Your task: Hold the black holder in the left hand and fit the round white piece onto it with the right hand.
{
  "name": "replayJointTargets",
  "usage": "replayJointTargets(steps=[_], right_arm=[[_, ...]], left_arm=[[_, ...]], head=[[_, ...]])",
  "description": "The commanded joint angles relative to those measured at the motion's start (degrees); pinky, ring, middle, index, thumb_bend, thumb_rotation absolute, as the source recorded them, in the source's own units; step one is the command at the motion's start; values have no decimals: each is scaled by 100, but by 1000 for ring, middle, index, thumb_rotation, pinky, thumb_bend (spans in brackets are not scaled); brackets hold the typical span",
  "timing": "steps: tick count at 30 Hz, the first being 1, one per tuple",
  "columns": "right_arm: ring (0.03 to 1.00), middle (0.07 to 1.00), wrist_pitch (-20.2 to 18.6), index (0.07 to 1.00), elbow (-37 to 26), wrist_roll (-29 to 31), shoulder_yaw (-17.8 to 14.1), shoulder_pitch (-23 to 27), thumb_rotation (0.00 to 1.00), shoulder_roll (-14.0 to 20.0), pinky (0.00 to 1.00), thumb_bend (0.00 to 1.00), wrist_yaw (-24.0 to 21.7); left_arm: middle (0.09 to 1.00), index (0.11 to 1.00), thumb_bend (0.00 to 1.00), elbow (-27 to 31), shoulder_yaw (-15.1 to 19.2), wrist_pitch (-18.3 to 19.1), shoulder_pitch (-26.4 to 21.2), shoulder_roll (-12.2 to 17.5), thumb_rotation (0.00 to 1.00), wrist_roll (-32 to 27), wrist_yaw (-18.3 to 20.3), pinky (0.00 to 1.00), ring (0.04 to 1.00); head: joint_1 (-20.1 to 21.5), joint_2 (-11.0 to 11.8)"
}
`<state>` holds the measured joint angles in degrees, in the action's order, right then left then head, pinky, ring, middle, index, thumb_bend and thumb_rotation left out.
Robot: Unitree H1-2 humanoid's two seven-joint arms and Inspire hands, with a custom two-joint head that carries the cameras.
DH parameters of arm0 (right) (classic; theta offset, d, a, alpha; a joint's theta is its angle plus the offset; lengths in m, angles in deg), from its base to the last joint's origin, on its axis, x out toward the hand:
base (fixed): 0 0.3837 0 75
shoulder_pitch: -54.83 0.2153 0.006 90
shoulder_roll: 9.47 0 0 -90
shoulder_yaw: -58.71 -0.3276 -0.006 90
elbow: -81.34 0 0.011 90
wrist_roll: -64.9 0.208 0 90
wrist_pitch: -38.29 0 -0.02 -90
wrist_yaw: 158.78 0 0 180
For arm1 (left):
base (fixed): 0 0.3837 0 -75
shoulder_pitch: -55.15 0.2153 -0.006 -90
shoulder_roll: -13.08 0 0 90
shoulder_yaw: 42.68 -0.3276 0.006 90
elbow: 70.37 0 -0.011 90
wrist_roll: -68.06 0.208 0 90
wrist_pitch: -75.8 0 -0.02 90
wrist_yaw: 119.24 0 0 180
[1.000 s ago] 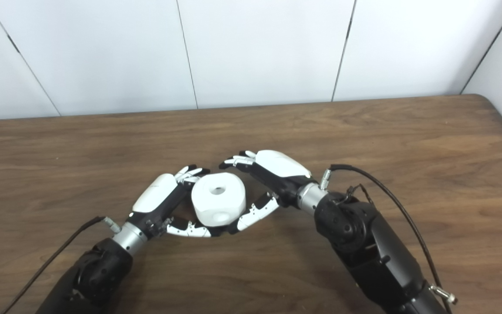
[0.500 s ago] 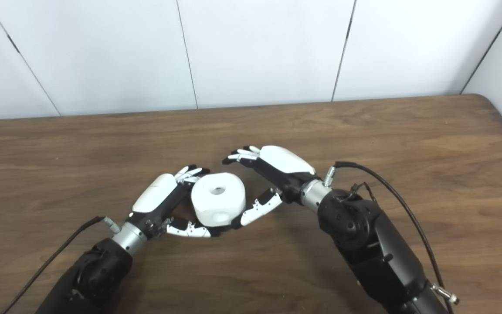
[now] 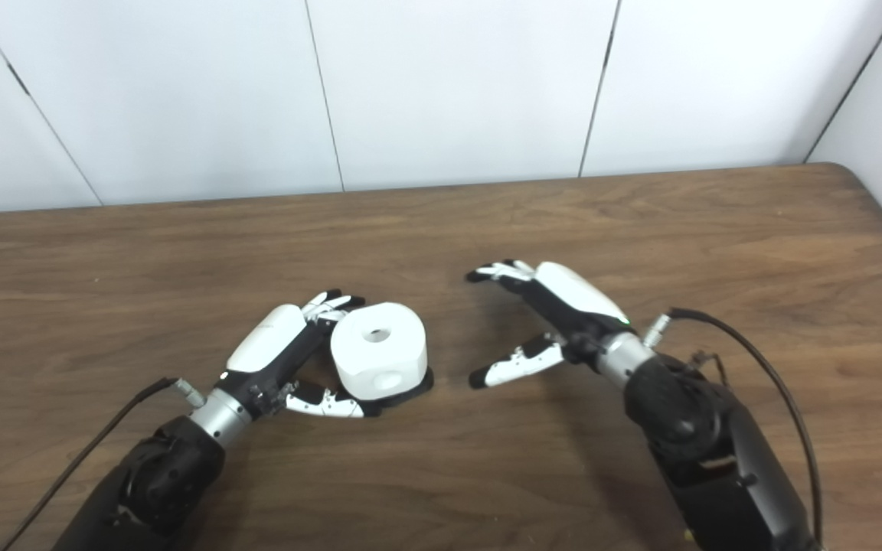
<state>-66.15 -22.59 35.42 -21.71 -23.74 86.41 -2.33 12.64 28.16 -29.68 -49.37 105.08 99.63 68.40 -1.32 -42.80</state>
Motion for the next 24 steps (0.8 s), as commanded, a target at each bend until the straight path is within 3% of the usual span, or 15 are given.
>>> replayJointTargets(steps=[1,8,11,16,20,21,22,24], right_arm=[[1000,956,219,892,-94,196,-156,64,514,61,918,742,211],[1000,973,175,919,-142,599,-407,-239,579,-12,930,674,401],[985,967,199,917,-197,642,-399,-362,573,-57,867,665,490],[992,970,63,920,-341,731,-381,-487,507,-208,901,657,591],[987,974,-5,923,-407,698,-376,-488,486,-403,915,653,692],[984,974,0,922,-404,719,-382,-480,478,-459,916,647,729],[980,975,5,922,-400,735,-385,-476,470,-494,913,644,758],[972,980,-31,925,-382,855,-422,-445,462,-612,898,643,799]], left_arm=[[708,482,523,139,30,41,-43,119,53,59,78,1000,915],[710,482,523,109,62,49,-55,149,53,8,149,1000,918],[711,482,523,84,74,23,-67,172,53,14,156,1000,918],[719,483,523,59,109,57,-76,197,55,31,198,1000,917],[760,491,523,218,108,361,-74,198,65,91,397,1000,922],[795,590,757,281,86,474,-82,216,111,132,490,998,927],[852,712,901,326,71,553,-88,230,171,159,557,997,941],[905,831,976,398,55,681,-104,256,216,199,664,983,952]], head=[[8,-2],[93,45],[96,61],[144,52],[148,49],[151,40],[152,40],[167,43]])
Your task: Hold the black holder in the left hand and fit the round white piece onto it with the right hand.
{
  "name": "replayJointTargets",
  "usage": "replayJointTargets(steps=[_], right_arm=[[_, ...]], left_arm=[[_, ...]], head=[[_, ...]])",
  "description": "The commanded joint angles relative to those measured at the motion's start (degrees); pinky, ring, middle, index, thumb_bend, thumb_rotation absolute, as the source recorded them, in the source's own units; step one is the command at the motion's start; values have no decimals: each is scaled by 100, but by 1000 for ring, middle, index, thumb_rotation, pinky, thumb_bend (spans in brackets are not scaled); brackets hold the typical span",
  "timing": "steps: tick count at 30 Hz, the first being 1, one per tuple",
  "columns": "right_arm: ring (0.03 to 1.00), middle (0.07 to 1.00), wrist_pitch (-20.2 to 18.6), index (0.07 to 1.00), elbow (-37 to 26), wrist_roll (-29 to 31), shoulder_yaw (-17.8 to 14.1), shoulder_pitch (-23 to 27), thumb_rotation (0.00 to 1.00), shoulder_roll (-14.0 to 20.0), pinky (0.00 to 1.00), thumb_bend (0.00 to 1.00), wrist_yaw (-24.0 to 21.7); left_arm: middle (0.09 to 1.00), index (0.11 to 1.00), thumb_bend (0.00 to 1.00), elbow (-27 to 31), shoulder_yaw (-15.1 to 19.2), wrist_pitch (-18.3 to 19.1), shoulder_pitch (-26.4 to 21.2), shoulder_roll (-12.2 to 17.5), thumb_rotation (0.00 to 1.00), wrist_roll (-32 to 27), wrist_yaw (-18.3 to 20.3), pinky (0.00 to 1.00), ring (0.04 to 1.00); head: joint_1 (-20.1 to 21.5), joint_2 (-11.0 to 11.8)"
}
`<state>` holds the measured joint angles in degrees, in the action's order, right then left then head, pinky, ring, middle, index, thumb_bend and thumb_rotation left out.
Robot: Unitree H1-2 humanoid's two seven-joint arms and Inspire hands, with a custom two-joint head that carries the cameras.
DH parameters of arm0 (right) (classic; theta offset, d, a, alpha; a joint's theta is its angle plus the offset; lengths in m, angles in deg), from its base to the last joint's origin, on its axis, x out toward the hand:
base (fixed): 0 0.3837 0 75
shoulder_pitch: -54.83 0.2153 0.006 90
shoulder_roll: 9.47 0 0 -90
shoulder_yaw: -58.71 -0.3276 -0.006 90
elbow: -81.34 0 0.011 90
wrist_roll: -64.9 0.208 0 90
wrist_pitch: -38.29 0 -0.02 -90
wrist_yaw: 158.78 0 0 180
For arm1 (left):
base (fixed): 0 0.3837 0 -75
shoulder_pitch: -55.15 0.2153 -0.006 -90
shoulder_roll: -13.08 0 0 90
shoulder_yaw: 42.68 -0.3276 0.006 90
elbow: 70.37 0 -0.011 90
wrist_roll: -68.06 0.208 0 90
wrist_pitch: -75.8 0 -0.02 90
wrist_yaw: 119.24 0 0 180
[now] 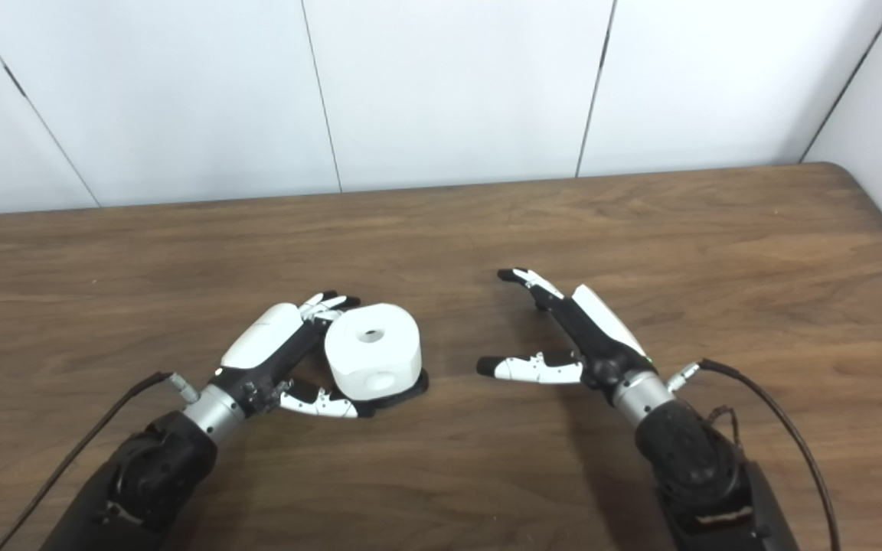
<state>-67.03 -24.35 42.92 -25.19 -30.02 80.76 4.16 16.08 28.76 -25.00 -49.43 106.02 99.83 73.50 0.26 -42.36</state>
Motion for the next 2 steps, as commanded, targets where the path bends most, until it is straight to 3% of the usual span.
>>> replayJointTargets(steps=[1,2], right_arm=[[961,985,38,929,-201,146,-87,193,461,-82,860,644,163],[957,987,34,930,-180,166,-102,207,460,-135,847,645,209]], left_arm=[[938,908,991,72,-6,248,-102,168,239,181,181,972,958],[949,933,996,104,3,307,-108,178,246,138,245,967,961]], head=[[9,-1],[26,-6]])
